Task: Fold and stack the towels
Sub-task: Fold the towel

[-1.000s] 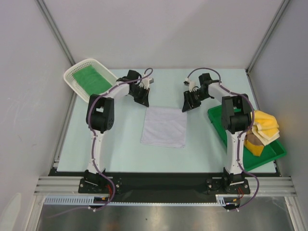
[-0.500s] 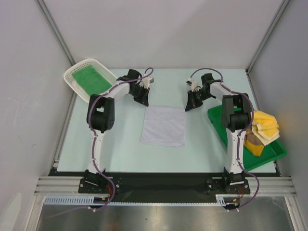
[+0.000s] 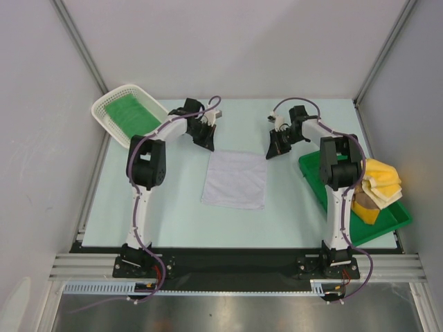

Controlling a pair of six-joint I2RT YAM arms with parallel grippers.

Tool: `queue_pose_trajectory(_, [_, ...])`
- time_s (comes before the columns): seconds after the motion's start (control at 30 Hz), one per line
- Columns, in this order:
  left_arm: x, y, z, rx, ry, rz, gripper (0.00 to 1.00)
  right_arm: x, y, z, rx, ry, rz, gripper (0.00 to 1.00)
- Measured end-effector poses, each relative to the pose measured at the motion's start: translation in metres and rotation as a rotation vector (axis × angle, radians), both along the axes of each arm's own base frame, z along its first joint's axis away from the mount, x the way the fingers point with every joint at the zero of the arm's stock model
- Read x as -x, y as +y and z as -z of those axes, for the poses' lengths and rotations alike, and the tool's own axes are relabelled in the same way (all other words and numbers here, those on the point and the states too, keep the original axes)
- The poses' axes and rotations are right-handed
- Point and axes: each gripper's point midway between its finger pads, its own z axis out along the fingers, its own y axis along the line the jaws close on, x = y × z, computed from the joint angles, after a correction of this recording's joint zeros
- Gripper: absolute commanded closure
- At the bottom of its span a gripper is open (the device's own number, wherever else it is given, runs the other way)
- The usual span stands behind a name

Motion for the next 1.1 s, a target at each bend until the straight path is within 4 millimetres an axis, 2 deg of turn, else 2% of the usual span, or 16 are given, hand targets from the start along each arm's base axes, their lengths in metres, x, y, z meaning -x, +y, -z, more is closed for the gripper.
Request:
queue_pose_trajectory(0.27, [-0.002, 0.0, -0.008, 0.018, -0.064, -0.001, 1.0, 0.001, -0.006, -0.008, 0.031, -0.116, 0.014, 1.0])
queue_pose_trajectory(0.4, [-0.006, -0.002, -0.016, 0.028, -0.091, 0.0, 1.0, -0.004, -0.006, -0.015, 0.036, -0.146, 0.013, 0.75])
queue_pose_trajectory(0.5, [-0.005, -0.002, -0.016, 0.027, -0.088, 0.0, 1.0, -0.006, -0.006, -0.02, 0.039, -0.149, 0.007, 0.62])
queue_pose_trajectory(0.63, [-0.005, -0.002, -0.016, 0.028, -0.088, 0.001, 1.0, -0.016, -0.005, -0.026, 0.038, -0.168, -0.004, 0.52])
queue_pose_trajectory(0.73, [-0.005, -0.002, -0.016, 0.029, -0.088, 0.002, 1.0, -0.021, -0.004, -0.023, 0.041, -0.164, -0.017, 0.5])
queue_pose_trajectory(0.87, [-0.009, -0.003, -0.019, 0.031, -0.093, 0.002, 1.0, -0.023, -0.003, -0.012, 0.037, -0.132, -0.043, 0.53])
queue_pose_trajectory(1.03, [-0.014, -0.005, -0.019, 0.035, -0.095, 0.004, 1.0, -0.021, 0.003, -0.008, 0.006, -0.099, -0.082, 0.63])
queue_pose_trajectory(1.1, [-0.014, -0.005, -0.017, 0.033, -0.087, 0.004, 1.0, -0.019, 0.004, -0.007, -0.004, -0.09, -0.09, 0.7])
